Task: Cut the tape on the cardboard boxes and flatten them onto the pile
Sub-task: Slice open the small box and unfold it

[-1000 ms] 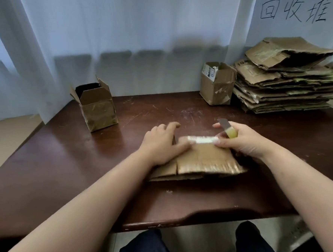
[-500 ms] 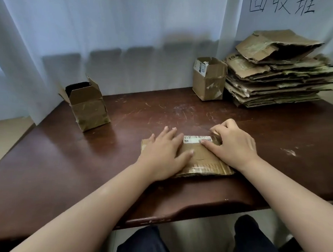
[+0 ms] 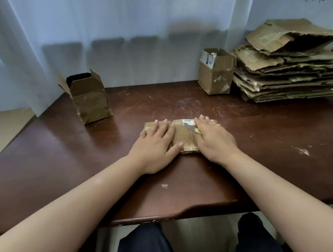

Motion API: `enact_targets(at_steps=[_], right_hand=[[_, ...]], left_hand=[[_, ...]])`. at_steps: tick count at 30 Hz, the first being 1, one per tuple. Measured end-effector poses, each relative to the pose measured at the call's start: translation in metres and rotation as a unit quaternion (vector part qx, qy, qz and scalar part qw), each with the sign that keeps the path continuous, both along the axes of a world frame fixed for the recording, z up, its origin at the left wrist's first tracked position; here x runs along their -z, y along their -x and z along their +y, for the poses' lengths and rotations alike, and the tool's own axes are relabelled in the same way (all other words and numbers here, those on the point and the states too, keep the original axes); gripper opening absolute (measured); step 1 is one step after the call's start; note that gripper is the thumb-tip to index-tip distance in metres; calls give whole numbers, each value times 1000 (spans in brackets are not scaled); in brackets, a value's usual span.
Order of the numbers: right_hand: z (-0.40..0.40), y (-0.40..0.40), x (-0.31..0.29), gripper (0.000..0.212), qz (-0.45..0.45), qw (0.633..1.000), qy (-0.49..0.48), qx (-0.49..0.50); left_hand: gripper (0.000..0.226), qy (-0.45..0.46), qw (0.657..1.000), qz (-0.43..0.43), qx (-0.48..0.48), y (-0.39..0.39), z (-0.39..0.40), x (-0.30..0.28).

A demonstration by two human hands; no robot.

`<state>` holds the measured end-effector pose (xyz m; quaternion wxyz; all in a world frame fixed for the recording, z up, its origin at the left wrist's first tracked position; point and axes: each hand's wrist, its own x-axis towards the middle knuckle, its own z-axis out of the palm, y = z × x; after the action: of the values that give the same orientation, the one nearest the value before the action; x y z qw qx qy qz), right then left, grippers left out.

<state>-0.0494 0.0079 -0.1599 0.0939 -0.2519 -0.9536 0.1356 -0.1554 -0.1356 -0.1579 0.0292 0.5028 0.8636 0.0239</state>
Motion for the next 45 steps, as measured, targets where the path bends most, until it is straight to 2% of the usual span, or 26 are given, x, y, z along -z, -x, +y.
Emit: enact_targets(at_steps=[4, 8, 10, 13, 16, 19, 21, 23, 25, 28, 31, 33, 37, 41, 45], right_hand=[[2, 14, 3, 53, -63, 997, -25, 21], [0, 15, 5, 53, -68, 996, -55, 21], [1, 14, 4, 52, -59, 997, -41, 18], [-1, 8, -2, 49, 7, 999, 28, 24], [-5, -4, -10, 48, 115, 987, 74, 87], [-2, -19, -24, 41, 236, 958, 38, 158], [5, -26, -33, 38, 270, 945, 27, 182], [9, -31, -38, 34, 246, 946, 29, 207], [10, -33, -39, 32, 170, 955, 40, 238], [7, -32, -34, 46, 43, 964, 69, 255], [3, -30, -30, 48, 17, 966, 80, 245], [3, -30, -30, 50, 31, 965, 82, 247], [14, -31, -33, 49, 66, 959, 97, 257], [32, -36, -43, 58, 121, 952, 95, 265], [59, -40, -69, 55, 185, 944, 58, 266]], left_hand=[[71, 3, 1000, 2, -13, 5, 3, 10], [71, 5, 1000, 2, -22, 4, 5, 9], [72, 33, 999, -30, -23, 6, 7, 2], [80, 43, 993, -109, -27, 9, 7, -12], [87, -77, 982, -167, -46, 4, 0, -18], [89, -174, 971, -133, -93, 3, -9, -28], [87, -195, 964, -117, -140, 9, -14, -37], [83, -183, 961, -97, -184, 15, -19, -41], [76, -146, 962, -77, -217, 14, -21, -41], [66, -71, 967, -63, -235, 14, -21, -36], [69, -47, 967, -90, -234, 16, -14, -30], [71, -84, 956, -139, -245, 17, -9, -30], [40, -206, 913, -254, -245, 14, 3, -38], [30, -309, 884, -283, -208, 17, 25, -51], [38, -371, 882, -252, -148, 17, 60, -80]])
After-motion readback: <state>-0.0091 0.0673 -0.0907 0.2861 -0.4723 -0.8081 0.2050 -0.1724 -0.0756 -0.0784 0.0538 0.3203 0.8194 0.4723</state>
